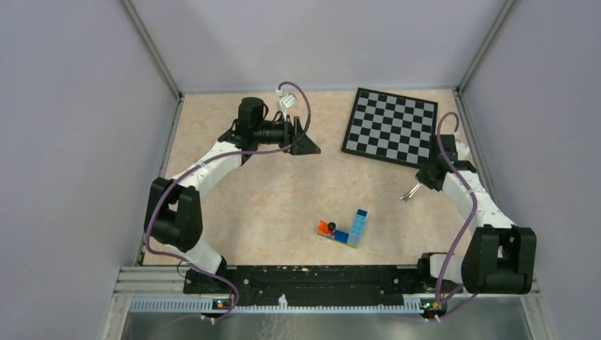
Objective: Fold the napkin into a case and place the utensils inside
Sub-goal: Pick up the knife from the corner of the board, then pass from the right arm to the left
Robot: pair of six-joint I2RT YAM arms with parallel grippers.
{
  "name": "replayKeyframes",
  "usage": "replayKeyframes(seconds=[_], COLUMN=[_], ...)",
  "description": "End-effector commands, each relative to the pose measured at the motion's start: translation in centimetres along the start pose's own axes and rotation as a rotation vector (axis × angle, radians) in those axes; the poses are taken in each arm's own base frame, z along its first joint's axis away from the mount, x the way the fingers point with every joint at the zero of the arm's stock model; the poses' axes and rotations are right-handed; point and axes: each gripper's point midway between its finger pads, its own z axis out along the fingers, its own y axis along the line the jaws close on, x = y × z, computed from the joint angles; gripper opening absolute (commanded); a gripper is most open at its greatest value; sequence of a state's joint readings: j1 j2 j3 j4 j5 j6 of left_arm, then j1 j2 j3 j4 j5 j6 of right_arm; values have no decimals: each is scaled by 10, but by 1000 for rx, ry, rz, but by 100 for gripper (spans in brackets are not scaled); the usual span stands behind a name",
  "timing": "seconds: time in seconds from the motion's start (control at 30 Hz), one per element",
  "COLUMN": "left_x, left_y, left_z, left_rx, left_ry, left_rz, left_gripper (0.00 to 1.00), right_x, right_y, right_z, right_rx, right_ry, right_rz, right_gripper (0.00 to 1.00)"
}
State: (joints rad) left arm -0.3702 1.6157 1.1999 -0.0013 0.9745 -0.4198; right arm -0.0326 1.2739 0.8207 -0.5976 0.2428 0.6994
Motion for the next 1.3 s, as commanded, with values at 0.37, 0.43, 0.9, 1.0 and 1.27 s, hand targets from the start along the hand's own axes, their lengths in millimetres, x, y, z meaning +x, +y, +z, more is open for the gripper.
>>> replayKeyframes(seconds=[0.37,0.43,0.9,1.0,1.27], left_x=[-20,-18,-19,-20,-23], left_y=[19,16,32,46,63], left_z=[-26,-24,46,61,82], left_rx=[51,102,65,5,-24], left_ry=[-132,-159,-334,-357,-386], left_rz=[-49,-71,-182,-234,-260], left_gripper=[87,88,84,78,70], right_x=[-22,-10,74,77,87], right_y=[128,146,237,242,244], right_z=[-54,-58,-97,-99,-102], right_rx=[-403,-472,-797,-807,-843], right_ry=[-256,-239,-163,-163,-151], right_rz=[-947,-1021,-1175,-1175,-1171], right_gripper=[0,0,0,0,0])
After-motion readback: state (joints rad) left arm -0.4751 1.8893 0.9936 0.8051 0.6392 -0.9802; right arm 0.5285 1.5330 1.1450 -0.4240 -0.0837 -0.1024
